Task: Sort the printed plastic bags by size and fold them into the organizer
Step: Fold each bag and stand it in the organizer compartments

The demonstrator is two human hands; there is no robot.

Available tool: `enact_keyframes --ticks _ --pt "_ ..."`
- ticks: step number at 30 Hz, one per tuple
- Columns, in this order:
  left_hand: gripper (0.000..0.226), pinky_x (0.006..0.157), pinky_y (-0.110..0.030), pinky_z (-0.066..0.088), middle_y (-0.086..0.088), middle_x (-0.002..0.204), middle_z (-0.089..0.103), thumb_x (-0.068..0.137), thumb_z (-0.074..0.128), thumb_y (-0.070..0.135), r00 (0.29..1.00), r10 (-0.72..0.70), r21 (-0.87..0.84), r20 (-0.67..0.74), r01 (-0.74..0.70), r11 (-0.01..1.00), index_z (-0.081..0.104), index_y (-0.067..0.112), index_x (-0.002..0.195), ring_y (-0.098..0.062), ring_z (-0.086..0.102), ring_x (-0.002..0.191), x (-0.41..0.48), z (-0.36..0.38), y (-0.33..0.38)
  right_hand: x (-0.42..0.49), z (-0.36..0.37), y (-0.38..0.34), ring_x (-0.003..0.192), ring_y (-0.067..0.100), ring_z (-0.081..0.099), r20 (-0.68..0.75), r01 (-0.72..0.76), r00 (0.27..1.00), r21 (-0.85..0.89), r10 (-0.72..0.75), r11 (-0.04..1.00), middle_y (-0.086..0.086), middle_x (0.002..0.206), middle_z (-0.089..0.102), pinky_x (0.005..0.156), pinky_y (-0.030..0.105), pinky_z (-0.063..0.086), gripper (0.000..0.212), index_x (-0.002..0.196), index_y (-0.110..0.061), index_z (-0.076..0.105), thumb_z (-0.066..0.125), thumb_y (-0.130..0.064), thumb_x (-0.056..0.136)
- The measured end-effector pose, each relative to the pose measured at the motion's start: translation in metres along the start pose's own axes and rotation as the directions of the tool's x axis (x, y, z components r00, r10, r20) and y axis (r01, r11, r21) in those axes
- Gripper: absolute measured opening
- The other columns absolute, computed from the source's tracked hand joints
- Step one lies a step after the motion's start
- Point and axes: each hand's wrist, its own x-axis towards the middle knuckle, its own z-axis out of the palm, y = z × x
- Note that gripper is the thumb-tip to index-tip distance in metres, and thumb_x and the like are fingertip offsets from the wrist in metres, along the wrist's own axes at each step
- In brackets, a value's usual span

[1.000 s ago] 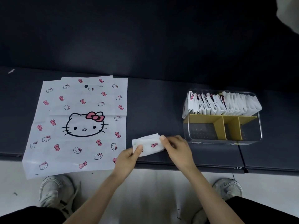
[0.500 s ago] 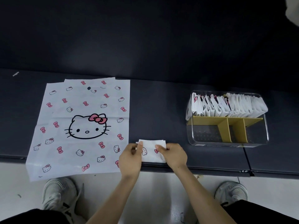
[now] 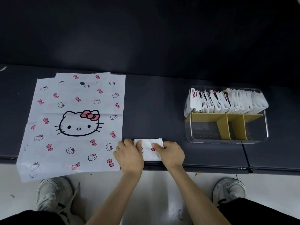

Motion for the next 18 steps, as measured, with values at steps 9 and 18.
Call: enact_keyframes --ticks 9,18 --pt "0.030 0.075 -0.033 0.039 -0.016 0.097 0.059 0.084 0.068 0.023 0.959 -0.217 -0.385 0.181 0.272 0.882 0.051 0.002 0.098 -0.030 0.056 0.092 0.006 -0.010 0.014 -0.009 0.003 0.006 0.047 0.010 0.041 -0.013 0.036 0.999 0.166 -0.035 0.985 -0.004 0.048 0.046 0.047 0.021 0.028 0.029 0.066 -0.020 0.066 0.063 -0.040 0.086" --pt "0.011 0.065 -0.026 0.049 -0.004 0.075 0.066 0.087 0.068 0.016 0.907 -0.167 -0.764 0.386 0.416 0.492 0.067 0.009 0.079 -0.015 0.059 0.067 -0.004 -0.042 0.025 -0.021 -0.012 0.015 0.067 0.005 0.056 -0.064 0.059 0.998 0.558 -0.028 0.828 -0.011 0.071 0.062 0.065 0.022 0.044 0.020 0.081 -0.018 0.062 0.074 -0.034 0.079"
